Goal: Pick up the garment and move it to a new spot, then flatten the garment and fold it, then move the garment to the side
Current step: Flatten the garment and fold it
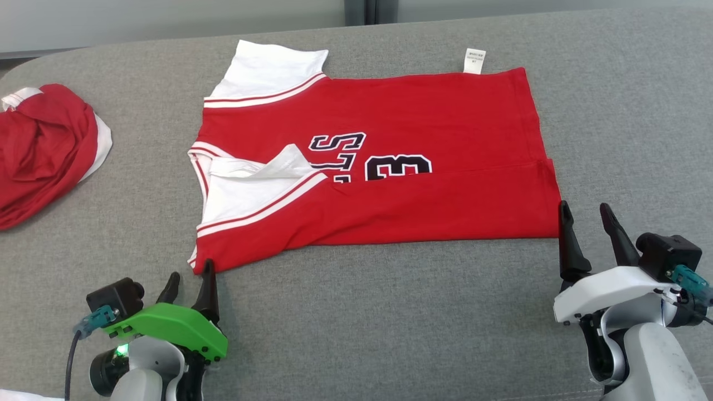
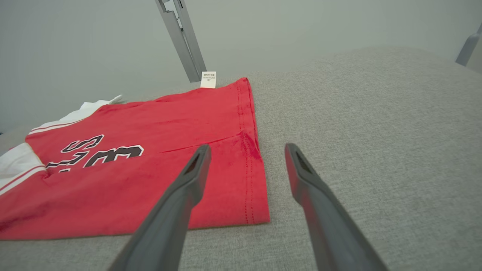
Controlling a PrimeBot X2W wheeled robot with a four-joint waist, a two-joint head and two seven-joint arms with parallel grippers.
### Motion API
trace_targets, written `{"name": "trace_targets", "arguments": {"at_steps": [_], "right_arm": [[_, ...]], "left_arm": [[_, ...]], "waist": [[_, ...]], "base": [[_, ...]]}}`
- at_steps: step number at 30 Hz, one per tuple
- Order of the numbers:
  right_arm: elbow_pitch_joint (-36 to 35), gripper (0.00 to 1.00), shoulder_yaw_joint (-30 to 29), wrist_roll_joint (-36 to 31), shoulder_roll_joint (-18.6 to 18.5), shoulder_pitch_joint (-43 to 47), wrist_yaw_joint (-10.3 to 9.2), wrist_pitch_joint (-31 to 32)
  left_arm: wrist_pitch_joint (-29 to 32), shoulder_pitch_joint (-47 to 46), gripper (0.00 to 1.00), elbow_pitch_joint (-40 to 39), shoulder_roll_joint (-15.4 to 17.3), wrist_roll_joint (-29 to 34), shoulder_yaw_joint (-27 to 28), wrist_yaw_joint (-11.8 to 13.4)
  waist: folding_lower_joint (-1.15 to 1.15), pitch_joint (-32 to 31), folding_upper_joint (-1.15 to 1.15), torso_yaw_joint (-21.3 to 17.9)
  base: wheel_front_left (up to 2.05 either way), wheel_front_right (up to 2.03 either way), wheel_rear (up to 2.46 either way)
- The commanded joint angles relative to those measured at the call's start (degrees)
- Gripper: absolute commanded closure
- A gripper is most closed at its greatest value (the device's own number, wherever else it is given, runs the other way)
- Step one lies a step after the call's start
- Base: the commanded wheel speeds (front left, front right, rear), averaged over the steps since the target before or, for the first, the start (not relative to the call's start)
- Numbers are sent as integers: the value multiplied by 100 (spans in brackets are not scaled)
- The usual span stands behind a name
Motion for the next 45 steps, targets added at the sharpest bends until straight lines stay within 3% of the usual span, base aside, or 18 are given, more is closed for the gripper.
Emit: {"name": "trace_targets", "arguments": {"at_steps": [1,6,7,8,10,11,22,23,24,26,31,36,45], "right_arm": [[-13,0,27,43,-14,9,-5,34],[127,0,68,77,-13,-127,-5,91],[159,0,67,89,-14,-152,-5,95],[211,0,49,128,-14,-178,-5,116],[353,0,28,118,-13,-206,-5,183],[418,0,12,121,-13,-244,-6,206],[1513,0,53,224,-13,-836,-5,722],[1583,18,87,284,-7,-871,-5,753],[1650,53,94,335,-6,-909,-5,758],[1695,100,84,346,-9,-994,-5,689],[1523,100,-34,389,-17,-1039,-5,624],[879,100,-156,444,-16,-538,-6,916],[-595,100,-385,501,-19,815,-6,1607]], "left_arm": [[56,-26,0,-29,20,-76,18,40],[126,-192,0,-3,-13,-303,-15,98],[113,-213,7,15,-17,-314,-32,113],[81,-249,54,19,-22,-342,-46,110],[27,-281,96,6,-31,-364,-81,83],[-6,-286,100,-14,-33,-370,-97,69],[-402,-336,100,-416,-28,-406,-177,-2],[-432,-343,100,-439,-29,-404,-182,-1],[-471,-353,100,-466,-30,-401,-190,-8],[-519,-376,100,-511,-31,-403,-207,-17],[-543,-326,100,-736,-32,-387,-286,-60],[-375,131,100,-1264,-36,-446,-417,6],[110,1505,100,-2230,-37,-646,-597,373]], "waist": [[0,77,0,-57],[0,228,0,-161],[0,251,0,-179],[0,273,0,-197],[0,296,0,-213],[0,306,0,-215],[0,290,0,32],[0,284,0,51],[0,269,0,76],[0,247,0,103],[0,114,0,119],[0,-37,0,103],[0,-134,0,22]], "base": [[0,0,0],[0,0,0],[0,0,0],[0,0,0],[0,0,0],[0,0,0],[0,0,0],[0,0,0],[0,0,0],[0,0,0],[0,0,0],[0,0,0],[0,0,0]]}}
